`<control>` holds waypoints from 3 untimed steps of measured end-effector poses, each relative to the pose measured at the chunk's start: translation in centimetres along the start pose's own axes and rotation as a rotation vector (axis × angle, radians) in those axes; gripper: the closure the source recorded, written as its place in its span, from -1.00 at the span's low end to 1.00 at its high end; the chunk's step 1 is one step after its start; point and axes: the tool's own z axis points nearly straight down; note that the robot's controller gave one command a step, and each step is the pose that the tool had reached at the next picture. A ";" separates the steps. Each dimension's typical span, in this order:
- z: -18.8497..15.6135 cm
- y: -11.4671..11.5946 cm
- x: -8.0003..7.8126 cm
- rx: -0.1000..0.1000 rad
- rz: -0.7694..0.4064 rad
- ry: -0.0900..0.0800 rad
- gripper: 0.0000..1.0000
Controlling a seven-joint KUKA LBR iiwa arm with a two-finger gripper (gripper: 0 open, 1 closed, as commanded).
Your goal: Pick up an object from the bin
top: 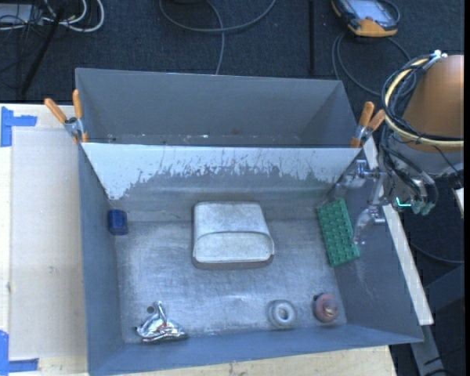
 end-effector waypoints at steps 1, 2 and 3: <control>14.1 -0.3 -0.3 -0.001 0.111 -0.010 -1.00; 9.6 5.0 -2.5 -0.001 0.194 -0.012 -1.00; 9.4 13.9 -1.7 -0.002 0.355 -0.005 -1.00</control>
Offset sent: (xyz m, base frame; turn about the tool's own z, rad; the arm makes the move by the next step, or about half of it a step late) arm 0.0003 -0.0035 -0.1402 0.1096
